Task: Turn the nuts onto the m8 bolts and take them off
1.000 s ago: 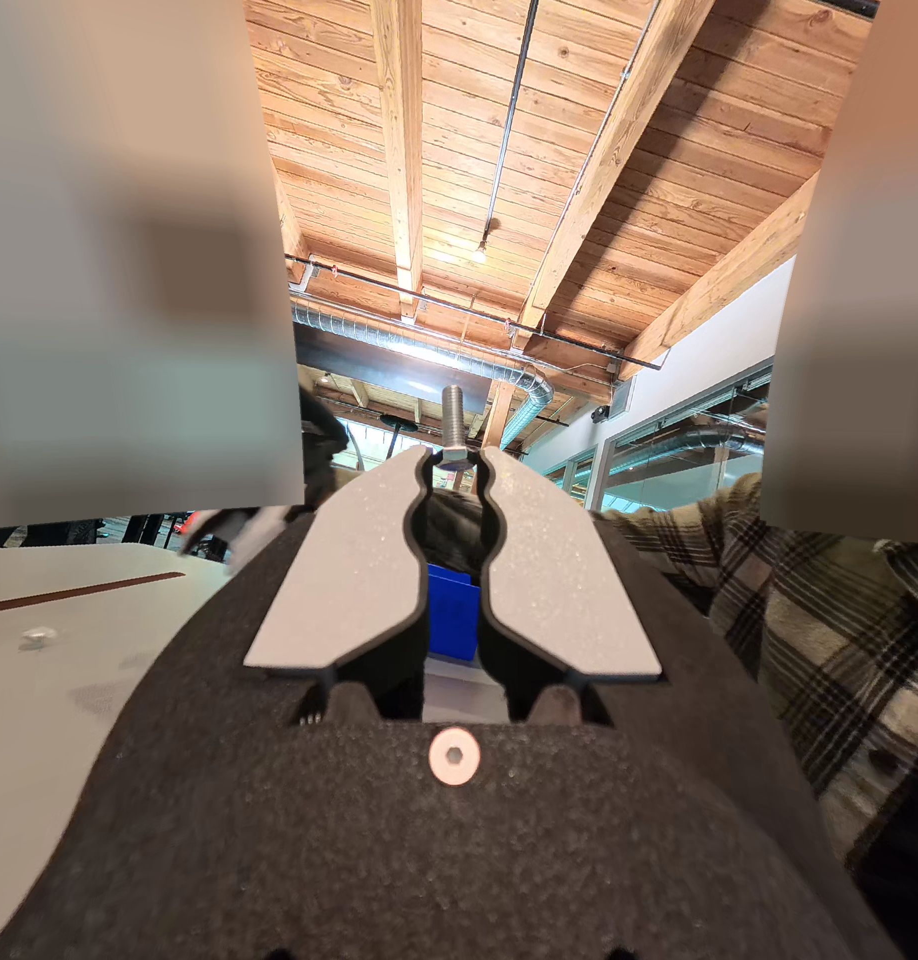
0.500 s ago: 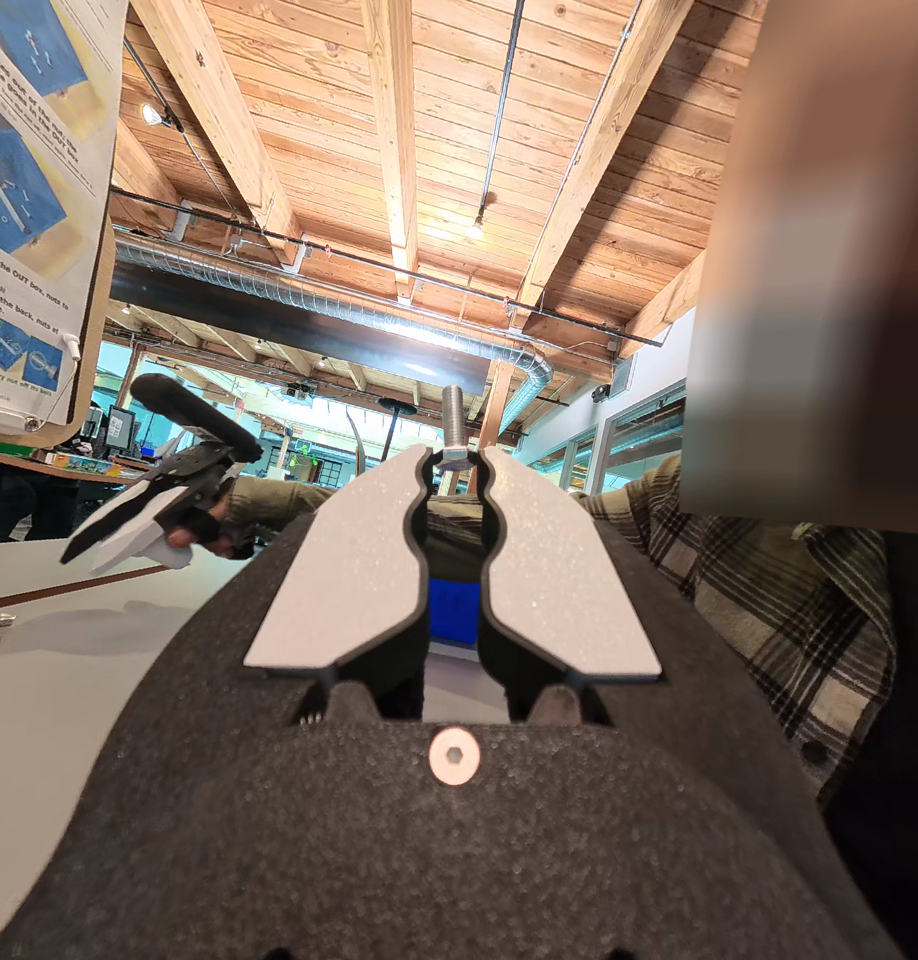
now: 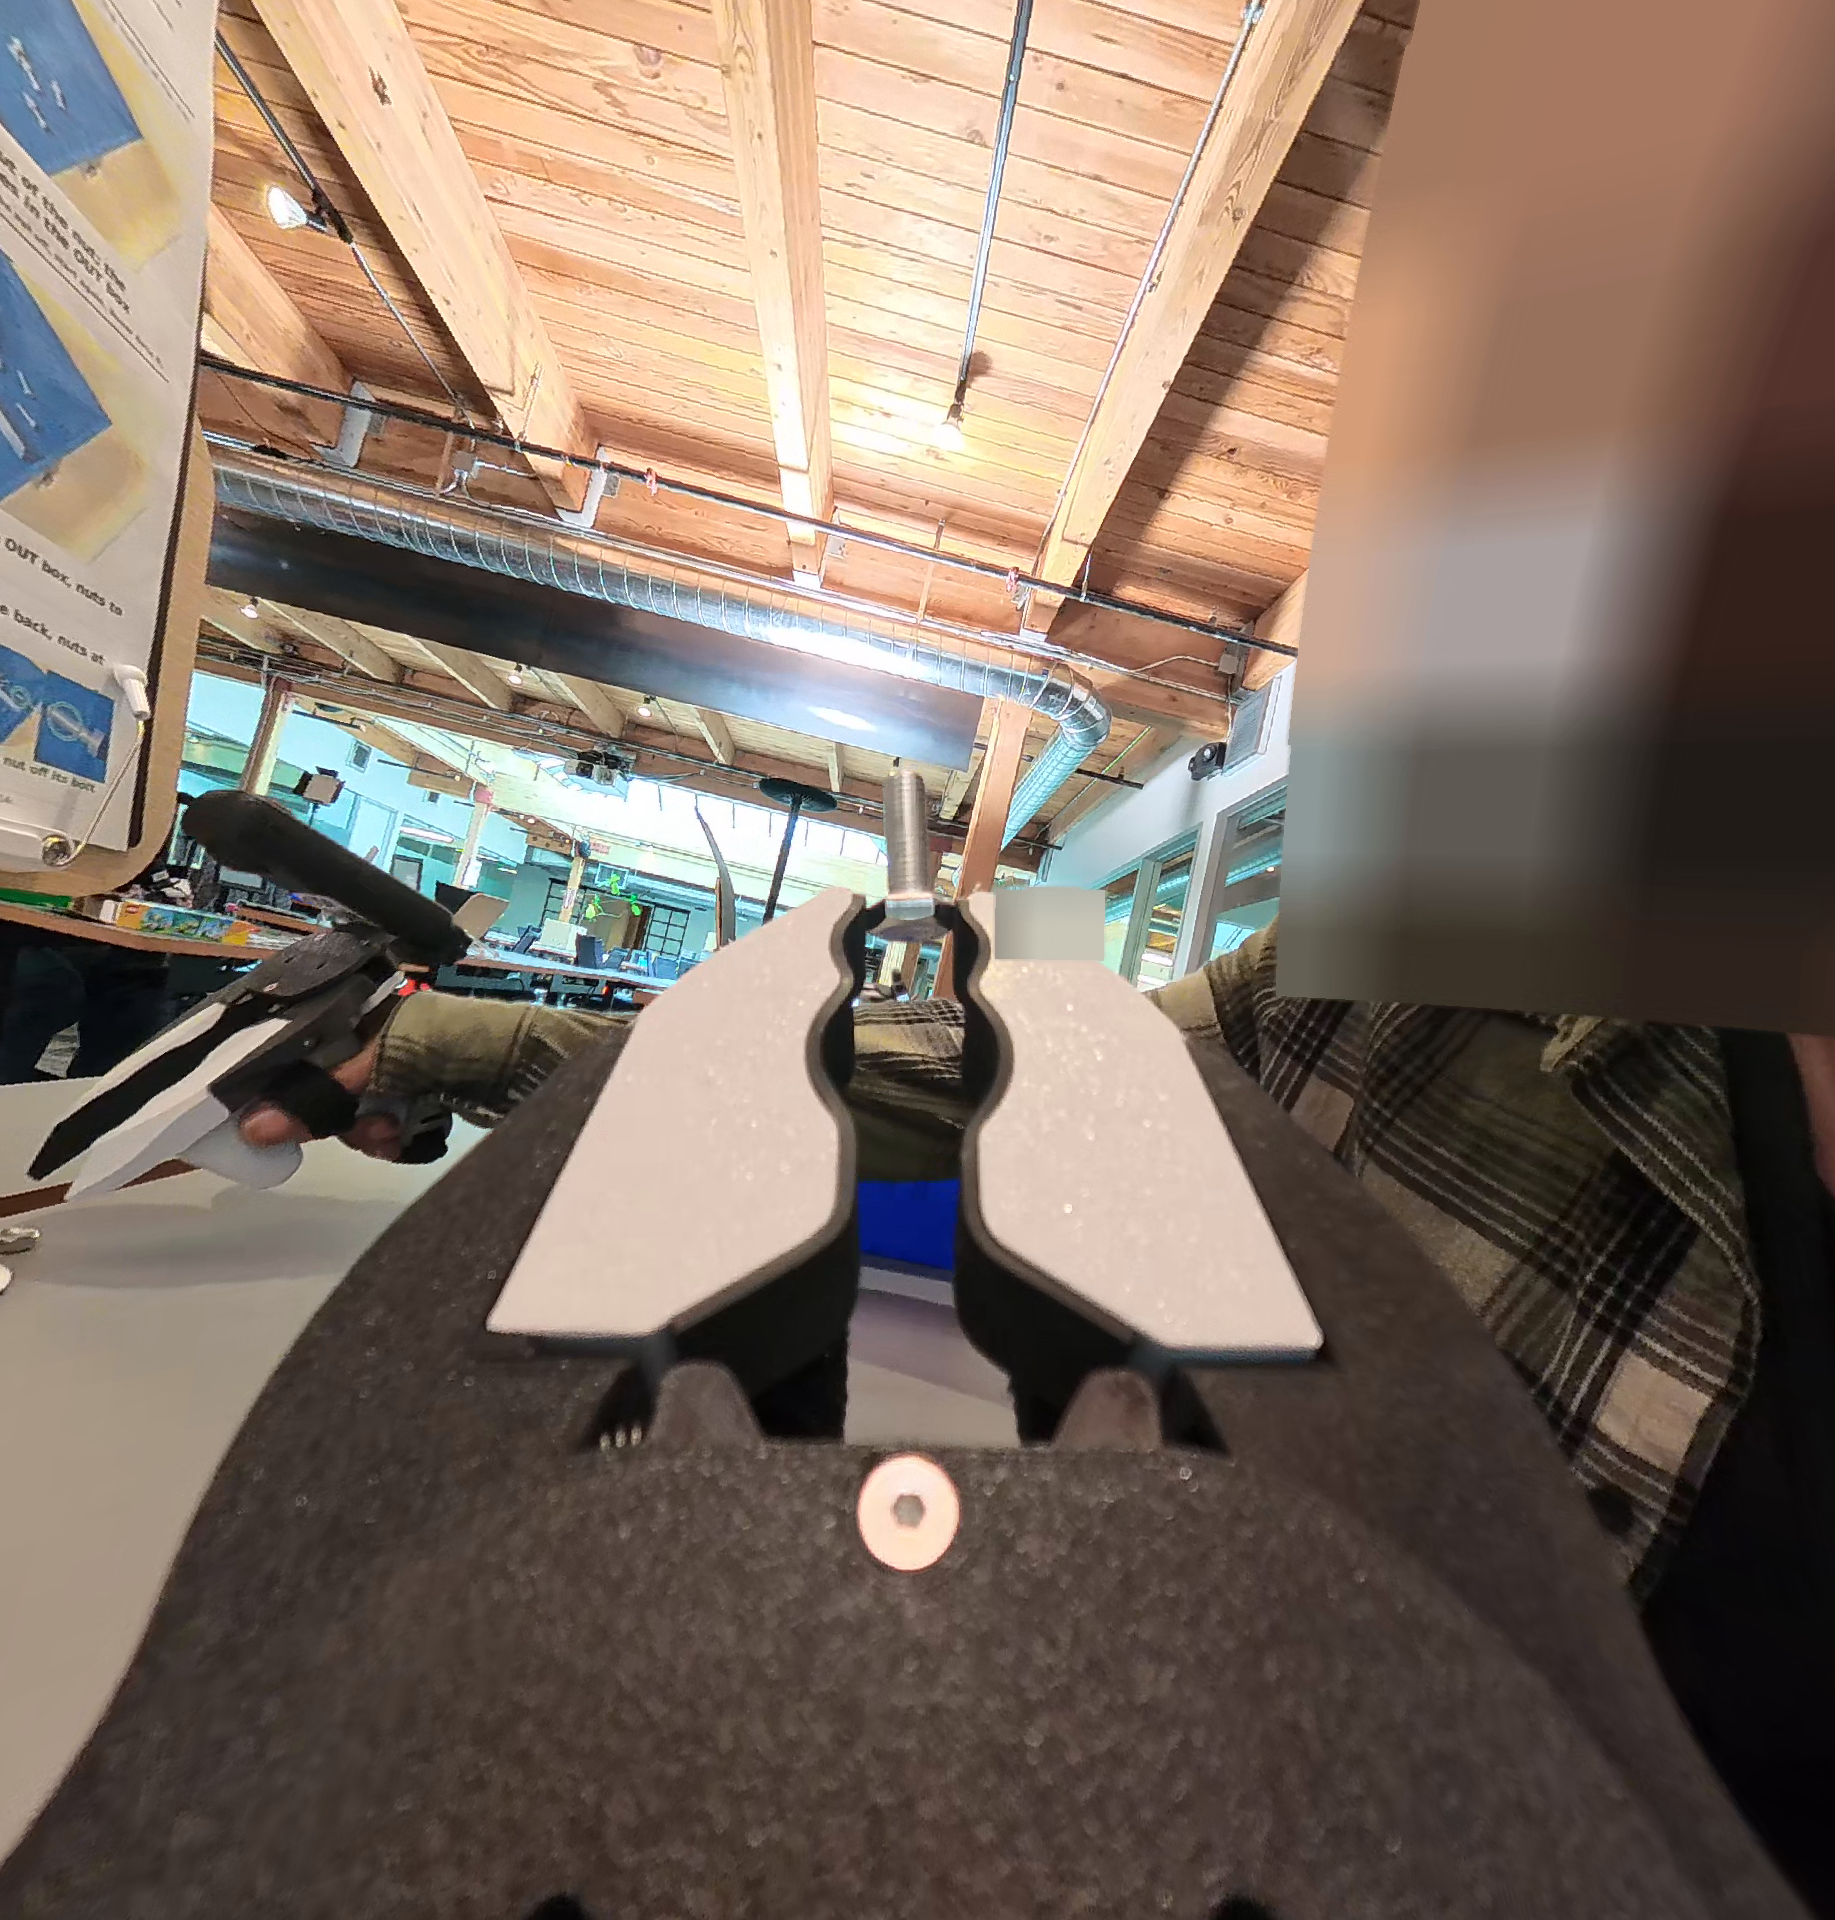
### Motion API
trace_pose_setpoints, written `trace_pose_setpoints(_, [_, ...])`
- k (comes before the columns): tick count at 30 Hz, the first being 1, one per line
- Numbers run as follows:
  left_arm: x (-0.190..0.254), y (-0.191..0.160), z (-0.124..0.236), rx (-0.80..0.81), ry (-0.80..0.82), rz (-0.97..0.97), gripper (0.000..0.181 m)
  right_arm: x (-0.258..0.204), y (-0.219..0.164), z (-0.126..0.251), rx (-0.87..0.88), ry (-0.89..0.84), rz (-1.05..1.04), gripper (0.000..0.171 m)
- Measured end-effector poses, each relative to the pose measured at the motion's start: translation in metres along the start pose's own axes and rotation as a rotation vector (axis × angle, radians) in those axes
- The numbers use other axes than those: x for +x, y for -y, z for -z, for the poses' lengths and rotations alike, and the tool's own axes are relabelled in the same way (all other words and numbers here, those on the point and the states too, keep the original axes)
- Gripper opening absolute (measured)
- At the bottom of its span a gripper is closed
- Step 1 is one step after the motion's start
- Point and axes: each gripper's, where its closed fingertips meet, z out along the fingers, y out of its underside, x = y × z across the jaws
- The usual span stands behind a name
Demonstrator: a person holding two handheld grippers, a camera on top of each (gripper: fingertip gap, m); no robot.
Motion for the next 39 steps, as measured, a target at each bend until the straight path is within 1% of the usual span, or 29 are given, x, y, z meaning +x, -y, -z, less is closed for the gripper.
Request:
trace_pose_setpoints(9, [-0.001, -0.003, 0.000, -0.013, 0.004, -0.001, 0.015, 0.006, -0.003, -0.016, -0.018, -0.018, 0.004, 0.027])
trace_pose_setpoints(11, [-0.002, -0.003, 0.000, -0.015, 0.003, 0.000, 0.015, 0.009, -0.009, -0.019, -0.050, -0.035, 0.008, 0.017])
trace_pose_setpoints(12, [-0.002, -0.003, 0.000, -0.015, 0.005, 0.000, 0.015, 0.009, -0.010, -0.020, -0.047, -0.039, 0.009, 0.015])
trace_pose_setpoints(17, [-0.004, -0.001, 0.002, -0.007, 0.013, 0.000, 0.015, 0.000, -0.015, -0.014, -0.039, -0.021, 0.019, 0.014])
trace_pose_setpoints(20, [-0.005, 0.000, 0.004, -0.002, 0.019, -0.003, 0.015, -0.016, -0.014, 0.003, -0.019, 0.001, 0.023, 0.014])
trace_pose_setpoints(23, [-0.004, 0.001, 0.004, -0.006, 0.020, -0.009, 0.015, -0.053, -0.013, 0.025, -0.022, 0.031, 0.081, 0.014])
trace_pose_setpoints(26, [-0.003, 0.001, 0.003, -0.005, 0.018, -0.011, 0.015, -0.108, -0.017, 0.047, -0.033, 0.082, 0.139, 0.014])
trace_pose_setpoints(29, [-0.003, 0.001, 0.003, -0.008, 0.023, -0.015, 0.015, -0.169, -0.032, 0.061, -0.054, 0.153, 0.191, 0.014])
trace_pose_setpoints(32, [-0.003, 0.000, 0.002, -0.015, 0.028, -0.020, 0.015, -0.221, -0.054, 0.065, -0.109, 0.217, 0.235, 0.014])
trace_pose_setpoints(35, [-0.003, -0.001, 0.002, -0.017, 0.028, -0.017, 0.014, -0.255, -0.074, 0.065, -0.169, 0.254, 0.280, 0.014])
trace_pose_setpoints(39, [-0.002, -0.002, 0.001, -0.032, 0.025, -0.029, 0.014, -0.277, -0.091, 0.062, -0.229, 0.260, 0.333, 0.014])
